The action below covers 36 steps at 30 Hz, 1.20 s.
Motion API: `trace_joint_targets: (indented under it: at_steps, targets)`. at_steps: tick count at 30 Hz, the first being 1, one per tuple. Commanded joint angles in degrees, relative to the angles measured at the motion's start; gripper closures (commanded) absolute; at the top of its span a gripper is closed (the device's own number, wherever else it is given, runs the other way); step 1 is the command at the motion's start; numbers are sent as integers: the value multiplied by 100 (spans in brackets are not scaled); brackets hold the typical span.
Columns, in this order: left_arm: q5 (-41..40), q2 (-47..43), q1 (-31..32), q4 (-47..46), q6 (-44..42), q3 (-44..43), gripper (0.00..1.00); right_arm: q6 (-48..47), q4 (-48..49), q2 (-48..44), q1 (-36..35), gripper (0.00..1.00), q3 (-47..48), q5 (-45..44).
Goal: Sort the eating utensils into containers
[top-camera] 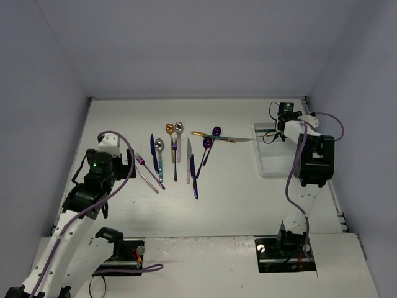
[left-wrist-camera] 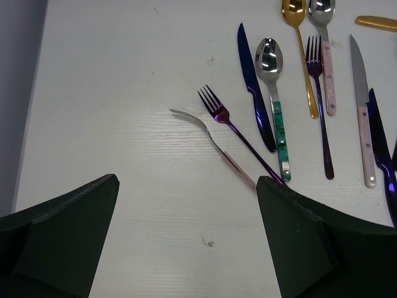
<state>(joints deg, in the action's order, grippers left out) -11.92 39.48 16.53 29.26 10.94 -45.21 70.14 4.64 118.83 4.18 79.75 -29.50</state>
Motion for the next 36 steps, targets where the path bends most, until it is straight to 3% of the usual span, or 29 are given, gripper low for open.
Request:
trace_joint_targets:
  at_steps: [1,6,13,19,24,36]
  targets:
    - [-100,83,-10,-333,114,-76,8,-747,160,-850,-229,48,203,-73]
    - [-93,277,-10,-138,748,-175,8,-2324,152,-1541,-608,39,148,192]
    - [-208,1007,-10,291,2392,-380,8,-3848,151,-2743,-1488,36,-547,762]
    - [-364,2112,-10,227,3379,-413,9,-3881,150,-3506,-1717,34,-1207,1467]
    - [-475,2979,-11,38,3808,-523,22,-3931,151,-4098,-1995,34,-1774,1534]
    - [-294,4266,-19,-656,4347,-551,39,-4138,146,-4998,-2320,33,-2872,1835]
